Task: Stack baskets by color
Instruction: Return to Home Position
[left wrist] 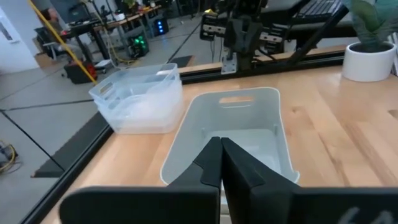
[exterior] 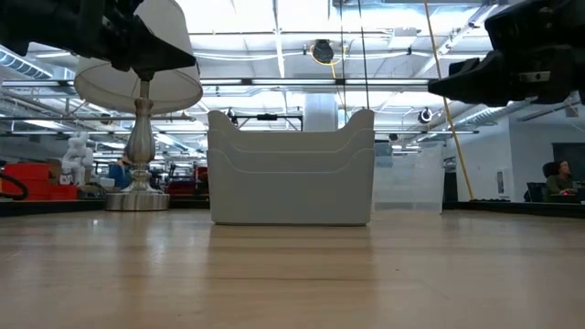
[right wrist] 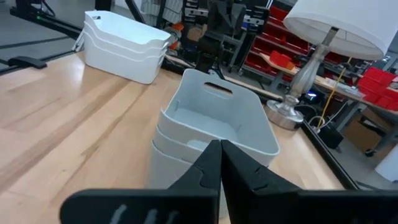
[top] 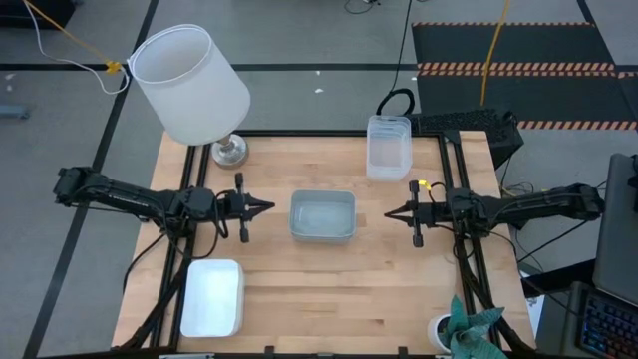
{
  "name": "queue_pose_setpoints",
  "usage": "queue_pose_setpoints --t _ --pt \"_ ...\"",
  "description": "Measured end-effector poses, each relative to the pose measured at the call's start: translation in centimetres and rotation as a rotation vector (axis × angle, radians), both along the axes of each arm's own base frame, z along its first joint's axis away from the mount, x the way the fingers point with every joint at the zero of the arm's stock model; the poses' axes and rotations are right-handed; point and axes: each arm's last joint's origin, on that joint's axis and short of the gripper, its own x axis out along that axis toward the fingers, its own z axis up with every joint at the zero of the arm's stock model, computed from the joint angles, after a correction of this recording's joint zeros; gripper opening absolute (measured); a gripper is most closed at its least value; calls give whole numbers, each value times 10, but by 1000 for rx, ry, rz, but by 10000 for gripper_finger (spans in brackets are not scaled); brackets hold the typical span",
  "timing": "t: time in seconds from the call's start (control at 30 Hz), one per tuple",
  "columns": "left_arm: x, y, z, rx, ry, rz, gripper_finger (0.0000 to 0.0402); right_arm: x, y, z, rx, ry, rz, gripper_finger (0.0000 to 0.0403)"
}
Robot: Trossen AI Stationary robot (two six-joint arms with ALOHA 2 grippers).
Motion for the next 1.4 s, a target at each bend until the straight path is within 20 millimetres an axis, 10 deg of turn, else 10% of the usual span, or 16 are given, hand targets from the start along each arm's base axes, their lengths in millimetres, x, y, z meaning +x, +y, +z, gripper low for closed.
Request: queue_pose_setpoints --t 0.7,1.4 --pt "-22 -4 -50 -63 -127 -80 2 -5 0 -3 -4 -96 2 0" --pt "-41 -16 -60 -62 -147 -167 2 -17 1 -1 -1 -98 26 0"
